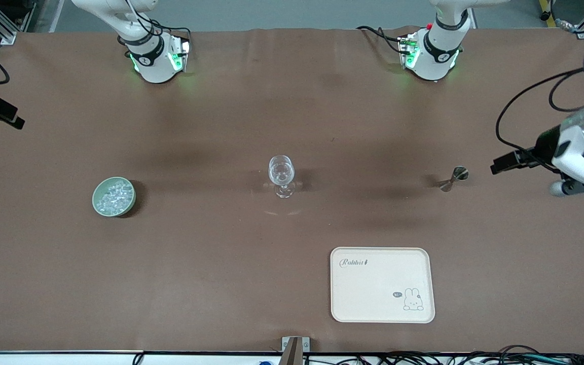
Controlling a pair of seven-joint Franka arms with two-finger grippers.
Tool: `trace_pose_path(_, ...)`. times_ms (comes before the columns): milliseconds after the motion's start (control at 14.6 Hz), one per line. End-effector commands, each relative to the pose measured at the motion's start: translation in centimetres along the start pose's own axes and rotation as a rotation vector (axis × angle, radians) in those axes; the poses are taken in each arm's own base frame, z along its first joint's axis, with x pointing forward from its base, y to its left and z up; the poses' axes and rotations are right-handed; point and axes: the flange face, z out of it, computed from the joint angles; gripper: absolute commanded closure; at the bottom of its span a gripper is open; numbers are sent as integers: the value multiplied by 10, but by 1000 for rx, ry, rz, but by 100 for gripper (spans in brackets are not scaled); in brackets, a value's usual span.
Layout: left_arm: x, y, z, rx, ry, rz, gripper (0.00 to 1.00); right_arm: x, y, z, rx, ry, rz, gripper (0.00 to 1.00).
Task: Pour wine and add ice with both arms
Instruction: 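Reach the left gripper to the jigger while the right gripper reaches the bowl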
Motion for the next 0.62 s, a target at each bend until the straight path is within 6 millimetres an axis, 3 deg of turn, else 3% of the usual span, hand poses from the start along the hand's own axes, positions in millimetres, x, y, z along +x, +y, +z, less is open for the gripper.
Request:
trace_pose_path(0, 18, -45, 19, -76, -89, -208, 0, 6, 10, 60, -8, 22, -4, 0)
trace_pose_path(137, 26, -57, 43, -70, -160, -343, 0, 13, 9, 114, -10, 46, -34, 0)
trace_pose_path(206, 33, -74, 55, -71, -183, -389, 0, 17, 7, 137, -11, 45, -41, 0)
trace_pose_path(412, 44, -117, 94, -174, -336, -513, 0, 30, 3, 194, -19, -18, -63, 0)
trace_pose_path(549, 48, -128, 117, -190, -405, -599, 0, 29, 3, 231, -19, -4, -94, 0)
